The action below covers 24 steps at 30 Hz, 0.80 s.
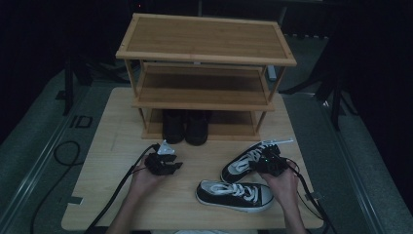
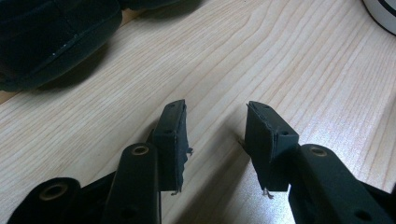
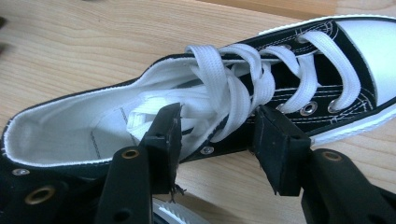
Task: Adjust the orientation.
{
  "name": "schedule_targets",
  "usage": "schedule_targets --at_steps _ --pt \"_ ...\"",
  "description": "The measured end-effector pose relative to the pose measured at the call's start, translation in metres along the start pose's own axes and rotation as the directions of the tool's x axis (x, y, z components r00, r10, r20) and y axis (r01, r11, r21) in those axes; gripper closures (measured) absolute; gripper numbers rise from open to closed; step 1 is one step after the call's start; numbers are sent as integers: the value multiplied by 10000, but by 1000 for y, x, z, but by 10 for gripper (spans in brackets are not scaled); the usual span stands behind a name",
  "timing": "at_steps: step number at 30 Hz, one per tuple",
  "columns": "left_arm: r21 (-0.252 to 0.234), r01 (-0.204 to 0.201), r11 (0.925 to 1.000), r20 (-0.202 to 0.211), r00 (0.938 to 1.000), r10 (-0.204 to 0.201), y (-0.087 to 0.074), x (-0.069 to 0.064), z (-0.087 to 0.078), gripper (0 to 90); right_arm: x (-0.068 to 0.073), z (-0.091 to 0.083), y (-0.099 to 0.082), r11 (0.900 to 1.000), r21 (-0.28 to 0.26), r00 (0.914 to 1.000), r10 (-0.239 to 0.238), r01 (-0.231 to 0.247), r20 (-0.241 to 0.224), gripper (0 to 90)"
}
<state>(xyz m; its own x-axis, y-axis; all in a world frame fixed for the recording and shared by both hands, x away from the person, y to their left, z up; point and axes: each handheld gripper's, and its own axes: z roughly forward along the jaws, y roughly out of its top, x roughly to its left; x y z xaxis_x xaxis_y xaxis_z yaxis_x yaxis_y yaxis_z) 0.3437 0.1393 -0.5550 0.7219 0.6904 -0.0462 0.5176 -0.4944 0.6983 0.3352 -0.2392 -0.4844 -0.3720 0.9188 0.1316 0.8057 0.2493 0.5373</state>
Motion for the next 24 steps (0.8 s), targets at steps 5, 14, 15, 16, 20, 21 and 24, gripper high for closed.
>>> schedule_targets --at_steps 5,14,15,16,20,21,24 --pt "14 -22 10000 -35 10000 22 0 0 0 591 -2 2 5 9967 519 9975 643 -628 -281 591" --pt "2 -13 10000 0 10000 13 0 0 0 591 -7 3 9 9934 732 9947 914 -879 -472 748" --pt "-1 -7 10000 -1 10000 7 0 0 0 591 -7 2 10 9936 703 9948 914 -881 -450 756" --pt "1 -10 10000 -3 10000 10 0 0 0 591 -6 1 10 9939 658 9949 918 -890 -408 768" --pt "0 -13 10000 -5 10000 13 0 0 0 591 -5 0 13 9949 411 9955 930 -923 -154 805" --pt "2 -15 10000 -4 10000 15 0 0 0 590 -5 0 13 9944 360 9949 999 -992 -161 810" --pt "0 -8 10000 18 10000 8 0 0 0 591 -4 -1 15 9947 281 9949 997 -993 -131 817"
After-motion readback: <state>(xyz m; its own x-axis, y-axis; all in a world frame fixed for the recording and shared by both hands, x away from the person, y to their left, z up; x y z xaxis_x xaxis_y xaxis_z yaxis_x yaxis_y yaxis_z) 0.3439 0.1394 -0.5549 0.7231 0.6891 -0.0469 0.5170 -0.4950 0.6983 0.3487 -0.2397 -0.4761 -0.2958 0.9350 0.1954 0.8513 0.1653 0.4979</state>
